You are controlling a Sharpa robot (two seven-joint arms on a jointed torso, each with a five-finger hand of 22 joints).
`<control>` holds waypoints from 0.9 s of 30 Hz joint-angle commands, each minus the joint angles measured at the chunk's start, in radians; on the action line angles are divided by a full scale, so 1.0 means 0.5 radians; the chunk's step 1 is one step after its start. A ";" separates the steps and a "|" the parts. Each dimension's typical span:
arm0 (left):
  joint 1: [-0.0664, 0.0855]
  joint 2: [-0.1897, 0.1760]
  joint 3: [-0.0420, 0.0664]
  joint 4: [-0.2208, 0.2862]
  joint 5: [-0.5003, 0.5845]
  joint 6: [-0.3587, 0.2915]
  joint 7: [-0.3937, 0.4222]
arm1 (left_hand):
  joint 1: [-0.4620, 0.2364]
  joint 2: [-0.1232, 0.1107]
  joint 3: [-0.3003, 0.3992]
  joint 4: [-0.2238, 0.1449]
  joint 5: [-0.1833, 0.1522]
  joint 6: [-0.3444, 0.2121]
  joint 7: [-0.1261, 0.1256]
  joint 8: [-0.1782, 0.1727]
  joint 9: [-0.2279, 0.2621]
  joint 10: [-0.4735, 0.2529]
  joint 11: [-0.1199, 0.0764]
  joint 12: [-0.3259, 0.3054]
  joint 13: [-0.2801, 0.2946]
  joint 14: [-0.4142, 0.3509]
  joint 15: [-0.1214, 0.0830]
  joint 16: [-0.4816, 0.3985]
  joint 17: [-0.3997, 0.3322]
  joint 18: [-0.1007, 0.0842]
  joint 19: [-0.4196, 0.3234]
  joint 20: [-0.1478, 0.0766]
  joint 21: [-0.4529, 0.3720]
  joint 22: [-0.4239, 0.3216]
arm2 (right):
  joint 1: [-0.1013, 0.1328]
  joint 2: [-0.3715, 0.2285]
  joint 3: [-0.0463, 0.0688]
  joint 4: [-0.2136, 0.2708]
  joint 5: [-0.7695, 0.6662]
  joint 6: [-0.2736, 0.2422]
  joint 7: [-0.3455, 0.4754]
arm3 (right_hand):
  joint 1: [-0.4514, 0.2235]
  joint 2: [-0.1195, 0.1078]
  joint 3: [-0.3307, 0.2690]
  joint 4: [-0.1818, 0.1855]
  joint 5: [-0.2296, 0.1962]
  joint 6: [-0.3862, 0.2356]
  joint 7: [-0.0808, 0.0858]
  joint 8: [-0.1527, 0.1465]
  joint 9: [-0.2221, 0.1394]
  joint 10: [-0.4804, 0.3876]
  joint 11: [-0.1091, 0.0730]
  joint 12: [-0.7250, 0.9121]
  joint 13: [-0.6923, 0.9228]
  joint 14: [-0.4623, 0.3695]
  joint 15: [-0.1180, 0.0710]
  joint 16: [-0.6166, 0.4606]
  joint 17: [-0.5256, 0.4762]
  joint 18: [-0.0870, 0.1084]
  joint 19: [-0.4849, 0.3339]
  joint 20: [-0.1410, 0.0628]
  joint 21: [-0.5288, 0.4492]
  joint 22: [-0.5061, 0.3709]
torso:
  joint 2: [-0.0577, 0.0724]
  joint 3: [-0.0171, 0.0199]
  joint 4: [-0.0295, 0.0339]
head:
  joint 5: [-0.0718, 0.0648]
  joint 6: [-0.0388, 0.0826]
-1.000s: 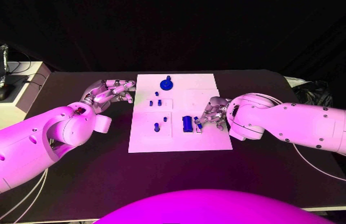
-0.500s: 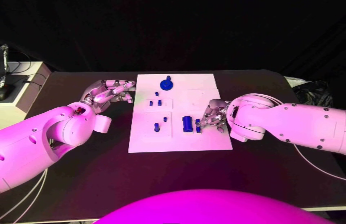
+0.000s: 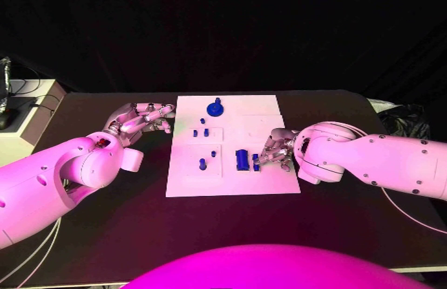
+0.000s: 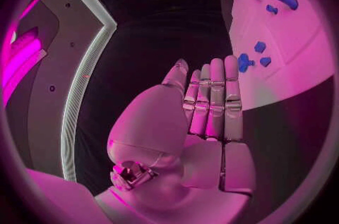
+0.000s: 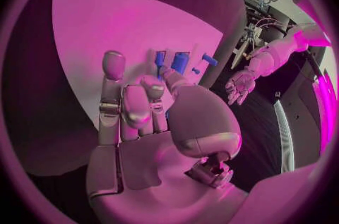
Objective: Assemble the parts on the task board
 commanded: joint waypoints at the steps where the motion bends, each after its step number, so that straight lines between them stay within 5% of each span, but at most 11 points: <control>1: 0.000 0.001 0.001 0.005 -0.005 0.027 0.011 | -0.013 -0.004 0.000 0.011 -0.001 -0.016 0.000 -0.007 0.002 -0.012 -0.004 0.011 0.002 -0.005 0.012 0.004 -0.003 0.007 0.011 -0.001 -0.012 0.003 | -0.002 -0.006 0.000 0.016 -0.027 -0.109 0.059 | 0.024 0.004 -0.102 0.015 0.003 0.012 -0.007 0.004 -0.004 0.015 0.007 0.004 0.001 0.006 -0.008 0.005 0.003 -0.001 0.089 -0.009 0.010 0.069 | 0.000 0.0000 0.000 | 0.003 0.000; 11: 0.000 0.000 0.001 0.005 -0.006 0.028 0.011 | -0.013 -0.004 0.000 0.011 -0.001 -0.016 0.000 -0.007 0.002 -0.012 -0.004 0.011 0.002 -0.005 0.012 0.004 -0.003 0.007 0.011 -0.001 -0.012 0.003 | -0.015 -0.061 0.000 0.052 -0.046 -0.374 0.234 | 0.061 -0.031 -0.413 0.098 -0.042 0.005 0.020 -0.021 -0.029 0.000 0.022 0.005 -0.001 0.005 0.004 0.005 0.004 0.011 0.088 0.003 -0.004 0.058 | 0.000 0.0000 0.000 | 0.003 0.000; 18: 0.000 0.001 0.001 0.004 -0.006 0.028 0.012 | -0.013 -0.004 0.000 0.011 -0.001 -0.016 0.000 -0.007 0.002 -0.012 -0.004 0.011 0.002 -0.005 0.012 0.004 -0.003 0.007 0.011 -0.001 -0.012 0.003 | -0.029 -0.110 0.000 0.055 -0.128 -0.533 0.363 | 0.112 -0.033 -0.408 0.080 -0.036 -0.043 0.048 -0.049 -0.058 -0.019 0.036 -0.012 -0.012 0.005 0.015 0.006 0.007 0.016 0.086 0.011 -0.012 0.055 | 0.001 0.0005 -0.002 | 0.003 0.000; 20: 0.000 0.002 0.001 0.004 -0.006 0.029 0.012 | -0.013 -0.004 0.000 0.011 -0.001 -0.016 0.000 -0.007 0.002 -0.012 -0.004 0.011 0.002 -0.005 0.012 0.004 -0.003 0.007 0.011 -0.001 -0.012 0.003 | -0.035 -0.121 0.000 0.054 -0.185 -0.594 0.436 | 0.236 0.023 -0.354 0.014 -0.066 -0.085 0.064 -0.057 -0.094 -0.021 0.044 -0.001 -0.007 0.005 0.019 0.008 0.010 0.018 0.085 0.015 -0.009 0.057 | 0.000 0.0009 -0.002 | 0.004 0.000; 22: 0.000 0.003 0.001 0.003 -0.006 0.030 0.012 | -0.009 -0.006 0.000 0.009 -0.001 -0.017 0.000 -0.007 0.002 -0.015 -0.004 0.013 0.002 -0.007 0.013 0.004 -0.004 0.008 0.011 0.000 -0.019 0.007 | -0.041 -0.129 0.000 0.053 -0.247 -0.633 0.518 | 0.353 0.064 -0.291 -0.066 -0.113 -0.129 0.089 -0.060 -0.181 -0.025 0.056 0.014 0.001 0.005 0.026 0.015 0.019 0.022 0.085 0.020 0.006 0.062 | 0.000 0.0012 -0.002 | 0.001 0.000; 23: 0.000 0.003 0.001 0.003 -0.006 0.030 0.012 | -0.009 -0.006 0.000 0.009 -0.001 -0.017 0.000 -0.007 0.002 -0.015 -0.004 0.013 0.002 -0.007 0.013 0.004 -0.004 0.008 0.011 0.000 -0.019 0.007 | -0.044 -0.132 0.000 0.052 -0.273 -0.646 0.553 | 0.451 0.093 -0.199 -0.136 -0.206 -0.155 0.100 -0.062 -0.252 -0.028 0.067 0.025 0.008 0.005 0.029 0.021 0.027 0.025 0.085 0.022 0.021 0.068 | 0.000 0.0010 -0.002 | 0.000 0.000; 25: -0.001 0.006 0.001 0.001 -0.006 0.031 0.013 | -0.009 -0.006 0.000 0.009 -0.001 -0.017 0.000 -0.007 0.002 -0.015 -0.004 0.013 0.002 -0.007 0.013 0.004 -0.004 0.008 0.011 0.000 -0.019 0.007 | -0.054 -0.134 0.000 0.047 -0.347 -0.666 0.643 | 0.547 0.087 -0.048 -0.266 -0.104 -0.141 0.129 -0.062 -0.410 -0.023 0.075 0.060 0.026 0.003 0.037 0.025 0.034 0.034 0.081 0.031 0.047 0.084 | 0.000 0.0006 -0.002 | -0.001 0.000; 27: -0.001 0.008 0.001 0.000 -0.006 0.032 0.014 | -0.009 -0.006 0.000 0.009 -0.001 -0.017 0.000 -0.007 0.002 -0.015 -0.004 0.013 0.002 -0.007 0.013 0.004 -0.004 0.008 0.011 0.000 -0.019 0.007 | -0.064 -0.132 0.000 0.040 -0.393 -0.675 0.697 | 0.559 0.082 0.066 -0.352 -0.117 -0.118 0.144 -0.061 -0.553 -0.018 0.087 0.077 0.031 0.002 0.041 0.026 0.038 0.045 0.075 0.037 0.060 0.097 | 0.001 0.0005 -0.001 | -0.002 0.000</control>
